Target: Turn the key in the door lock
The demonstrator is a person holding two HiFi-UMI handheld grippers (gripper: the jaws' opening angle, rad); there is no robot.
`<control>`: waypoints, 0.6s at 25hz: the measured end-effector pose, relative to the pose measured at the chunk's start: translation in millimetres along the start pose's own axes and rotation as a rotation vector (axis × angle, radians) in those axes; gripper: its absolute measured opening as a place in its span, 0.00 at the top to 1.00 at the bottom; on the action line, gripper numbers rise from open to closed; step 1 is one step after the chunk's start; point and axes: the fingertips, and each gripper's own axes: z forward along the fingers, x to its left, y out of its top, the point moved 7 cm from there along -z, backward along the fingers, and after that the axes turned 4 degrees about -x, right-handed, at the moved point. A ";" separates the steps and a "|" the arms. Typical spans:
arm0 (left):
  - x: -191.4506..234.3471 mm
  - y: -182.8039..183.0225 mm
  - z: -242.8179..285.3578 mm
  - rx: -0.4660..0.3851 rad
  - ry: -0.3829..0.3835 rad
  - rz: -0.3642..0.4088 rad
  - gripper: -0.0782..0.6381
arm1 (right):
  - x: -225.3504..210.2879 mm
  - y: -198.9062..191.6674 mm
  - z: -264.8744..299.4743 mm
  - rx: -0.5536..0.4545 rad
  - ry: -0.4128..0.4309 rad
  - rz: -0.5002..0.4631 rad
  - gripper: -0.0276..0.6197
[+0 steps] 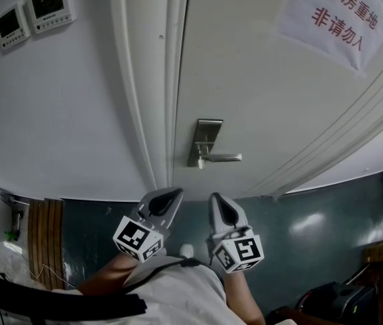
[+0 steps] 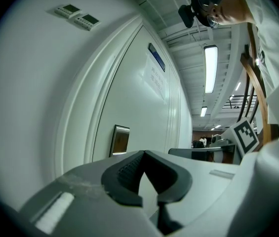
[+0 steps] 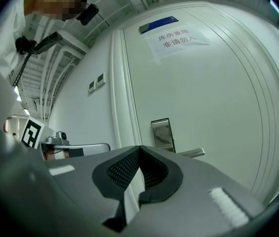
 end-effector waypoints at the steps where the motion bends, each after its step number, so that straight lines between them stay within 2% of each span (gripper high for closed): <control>1: 0.4 0.0 -0.9 0.000 0.001 -0.001 0.88 | 0.7 -0.4 0.4 0.001 0.000 0.001 0.95; 15: 5.9 0.7 -13.0 0.000 -0.011 0.002 0.88 | 14.7 0.1 1.8 -0.001 -0.009 -0.013 0.95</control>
